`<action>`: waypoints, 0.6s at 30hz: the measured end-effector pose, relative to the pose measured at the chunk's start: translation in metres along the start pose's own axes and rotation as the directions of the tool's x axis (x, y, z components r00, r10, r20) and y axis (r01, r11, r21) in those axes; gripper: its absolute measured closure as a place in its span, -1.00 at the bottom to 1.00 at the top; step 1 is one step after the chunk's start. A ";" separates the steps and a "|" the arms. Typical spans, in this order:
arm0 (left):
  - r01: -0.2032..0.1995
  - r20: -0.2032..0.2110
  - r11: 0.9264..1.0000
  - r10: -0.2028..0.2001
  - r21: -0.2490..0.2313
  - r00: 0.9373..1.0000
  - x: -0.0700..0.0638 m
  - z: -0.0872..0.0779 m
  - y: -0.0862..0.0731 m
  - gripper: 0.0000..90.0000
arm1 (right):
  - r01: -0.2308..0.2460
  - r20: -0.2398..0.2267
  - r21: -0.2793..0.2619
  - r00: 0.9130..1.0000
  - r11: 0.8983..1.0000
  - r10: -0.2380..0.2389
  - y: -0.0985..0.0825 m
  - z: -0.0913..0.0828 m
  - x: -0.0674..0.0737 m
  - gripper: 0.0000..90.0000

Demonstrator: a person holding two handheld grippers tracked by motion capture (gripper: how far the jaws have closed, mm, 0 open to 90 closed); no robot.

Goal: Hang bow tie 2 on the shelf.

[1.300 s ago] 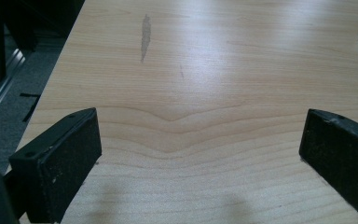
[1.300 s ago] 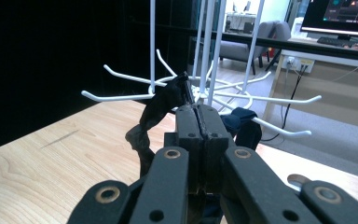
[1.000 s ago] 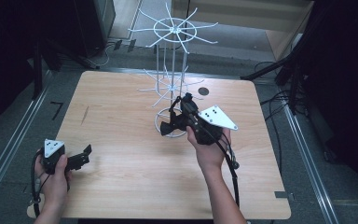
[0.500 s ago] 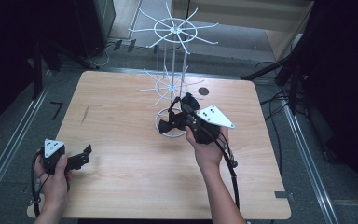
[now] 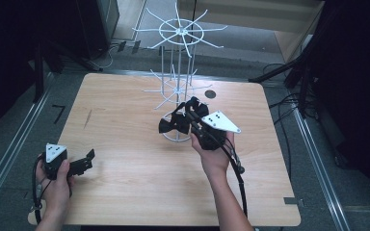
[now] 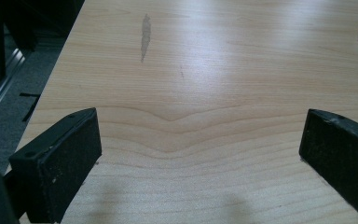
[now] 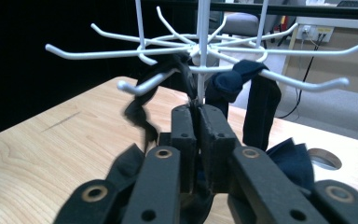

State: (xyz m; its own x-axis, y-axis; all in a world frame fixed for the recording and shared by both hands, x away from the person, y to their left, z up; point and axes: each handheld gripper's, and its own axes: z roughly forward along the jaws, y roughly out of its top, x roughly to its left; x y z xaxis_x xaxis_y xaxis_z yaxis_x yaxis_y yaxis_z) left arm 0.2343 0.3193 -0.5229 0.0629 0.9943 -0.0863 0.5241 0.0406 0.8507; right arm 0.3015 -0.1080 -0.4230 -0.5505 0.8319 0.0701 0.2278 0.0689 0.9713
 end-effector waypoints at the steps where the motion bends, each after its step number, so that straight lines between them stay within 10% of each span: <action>1: 0.000 0.000 1.000 0.000 0.000 1.000 0.000 0.000 0.000 -1.00 | -0.003 -0.002 0.002 1.000 1.000 0.003 -0.001 0.000 0.000 0.77; 18: 0.001 0.000 1.000 -0.001 -0.001 1.000 0.000 0.000 0.000 -1.00 | -0.005 -0.003 0.021 1.000 1.000 0.005 -0.008 -0.012 -0.007 0.06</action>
State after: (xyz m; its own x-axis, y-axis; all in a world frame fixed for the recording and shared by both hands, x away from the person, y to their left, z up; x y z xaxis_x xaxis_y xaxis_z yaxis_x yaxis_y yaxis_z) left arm 0.2344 0.3189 -0.5229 0.0622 0.9943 -0.0867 0.5230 0.0415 0.8513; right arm 0.2942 -0.1214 -0.4285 -0.5518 0.8306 0.0754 0.2473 0.0766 0.9659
